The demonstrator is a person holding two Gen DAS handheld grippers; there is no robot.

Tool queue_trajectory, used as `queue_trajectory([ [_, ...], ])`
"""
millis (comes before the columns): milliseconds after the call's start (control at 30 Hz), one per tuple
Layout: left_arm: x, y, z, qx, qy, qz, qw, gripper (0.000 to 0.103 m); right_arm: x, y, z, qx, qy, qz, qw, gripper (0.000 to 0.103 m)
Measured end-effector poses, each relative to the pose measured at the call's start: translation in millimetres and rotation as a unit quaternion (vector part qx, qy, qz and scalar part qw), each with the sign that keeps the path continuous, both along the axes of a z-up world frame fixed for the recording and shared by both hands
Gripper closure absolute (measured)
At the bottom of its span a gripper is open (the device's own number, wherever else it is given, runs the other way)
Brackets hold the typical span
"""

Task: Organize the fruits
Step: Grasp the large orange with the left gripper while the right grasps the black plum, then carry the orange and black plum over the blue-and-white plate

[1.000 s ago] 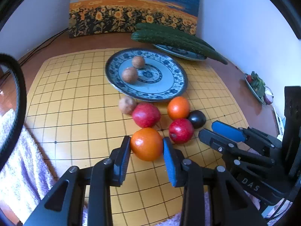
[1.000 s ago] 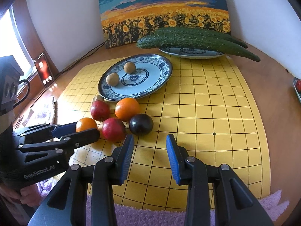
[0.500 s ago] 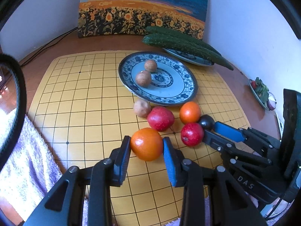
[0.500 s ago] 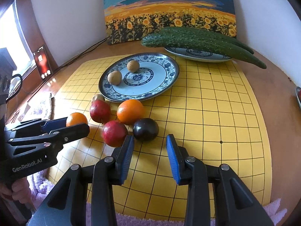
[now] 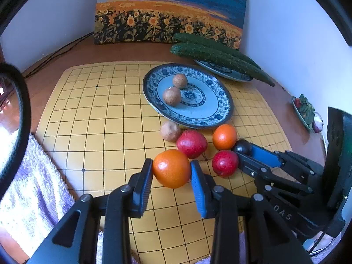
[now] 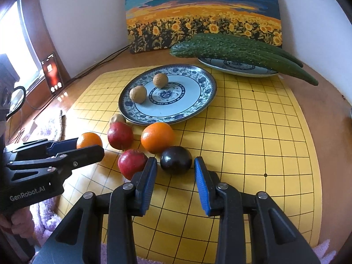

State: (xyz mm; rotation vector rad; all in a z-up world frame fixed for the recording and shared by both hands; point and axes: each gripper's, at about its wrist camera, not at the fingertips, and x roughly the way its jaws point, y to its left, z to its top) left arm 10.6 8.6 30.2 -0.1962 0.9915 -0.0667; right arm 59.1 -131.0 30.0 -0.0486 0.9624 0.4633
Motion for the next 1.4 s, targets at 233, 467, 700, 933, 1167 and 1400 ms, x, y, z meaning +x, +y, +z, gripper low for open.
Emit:
queue_trajectory([
  [233, 3, 0, 2, 0.000, 0.000, 0.000, 1.0000, 0.067, 1, -3, 0, 0.011, 0.005, -0.001, 1.000, 0.073],
  [467, 8, 2, 8, -0.001, -0.005, 0.001, 1.0000, 0.067, 0, -6, 6, 0.012, 0.004, -0.001, 1.000, 0.073],
  [700, 12, 2, 15, 0.000, -0.011, 0.000, 0.9999, 0.067, -1, -10, 16, 0.013, -0.003, -0.001, 1.000, 0.073],
  [933, 23, -2, 27, 0.005, -0.022, -0.010, 0.9997, 0.067, 4, -9, 28, 0.017, -0.011, 0.002, 1.000, 0.073],
  [1167, 39, -6, 36, 0.015, -0.034, -0.021, 0.9991, 0.067, 12, -5, 40, 0.015, -0.023, 0.006, 1.000, 0.073],
  [1400, 59, -9, 31, 0.023, -0.029, -0.026, 0.9990, 0.068, 22, 1, 47, 0.012, -0.029, 0.012, 0.999, 0.073],
])
